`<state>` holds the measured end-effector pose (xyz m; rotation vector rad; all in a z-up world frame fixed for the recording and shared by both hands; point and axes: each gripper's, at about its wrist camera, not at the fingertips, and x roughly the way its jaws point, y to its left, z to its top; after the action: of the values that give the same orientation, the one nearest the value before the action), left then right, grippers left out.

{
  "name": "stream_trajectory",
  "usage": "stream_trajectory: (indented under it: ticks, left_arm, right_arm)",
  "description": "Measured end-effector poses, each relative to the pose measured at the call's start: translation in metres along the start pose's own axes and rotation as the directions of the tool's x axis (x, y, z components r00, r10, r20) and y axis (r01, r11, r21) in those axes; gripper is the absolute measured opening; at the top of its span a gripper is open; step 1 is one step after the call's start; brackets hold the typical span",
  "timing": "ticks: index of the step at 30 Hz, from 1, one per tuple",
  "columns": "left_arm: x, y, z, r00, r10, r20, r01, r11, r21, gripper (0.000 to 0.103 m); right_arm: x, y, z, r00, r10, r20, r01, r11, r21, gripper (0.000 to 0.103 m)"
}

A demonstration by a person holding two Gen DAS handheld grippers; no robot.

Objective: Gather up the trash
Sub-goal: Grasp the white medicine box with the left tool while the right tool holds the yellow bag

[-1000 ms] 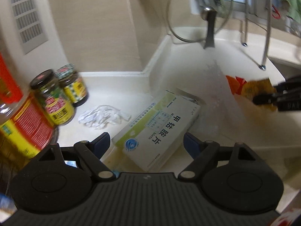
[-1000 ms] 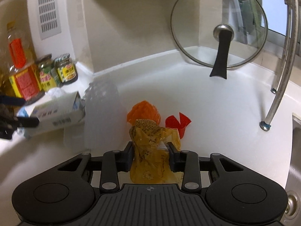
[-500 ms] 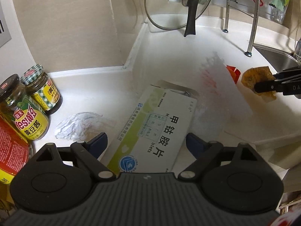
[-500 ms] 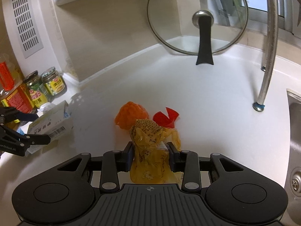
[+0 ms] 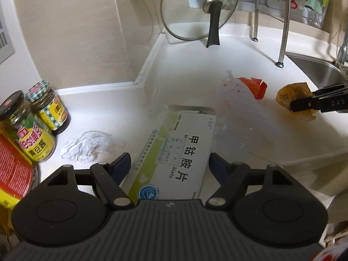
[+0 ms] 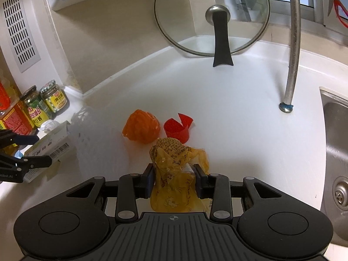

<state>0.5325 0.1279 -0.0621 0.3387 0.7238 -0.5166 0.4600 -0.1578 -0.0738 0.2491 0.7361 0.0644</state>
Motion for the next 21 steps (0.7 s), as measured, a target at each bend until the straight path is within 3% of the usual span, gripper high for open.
stream_trajectory:
  ticks: [9, 13, 16, 21]
  left_arm:
    - [-0.050, -0.017, -0.027, 0.995, 0.100, 0.006, -0.098, 0.984, -0.149, 0.077]
    - [-0.062, -0.033, -0.046, 0.987, 0.153, -0.055, -0.162, 0.964, -0.213, 0.076]
    - [-0.064, -0.042, -0.058, 0.985, 0.147, -0.094, -0.167, 0.952, -0.258, 0.076]
    - [-0.058, -0.049, -0.060, 0.979, 0.153, -0.136, -0.183, 0.951, -0.248, 0.078]
  right_arm:
    - [-0.023, 0.003, -0.010, 0.999, 0.050, 0.016, -0.050, 0.999, -0.003, 0.037]
    - [-0.029, 0.004, -0.017, 0.997, 0.076, 0.002, -0.076, 0.997, -0.018, 0.037]
    - [-0.031, 0.003, -0.019, 0.996, 0.087, -0.014, -0.087, 0.996, -0.024, 0.037]
    - [-0.037, -0.001, -0.023, 0.995, 0.099, -0.022, -0.099, 0.995, -0.027, 0.037]
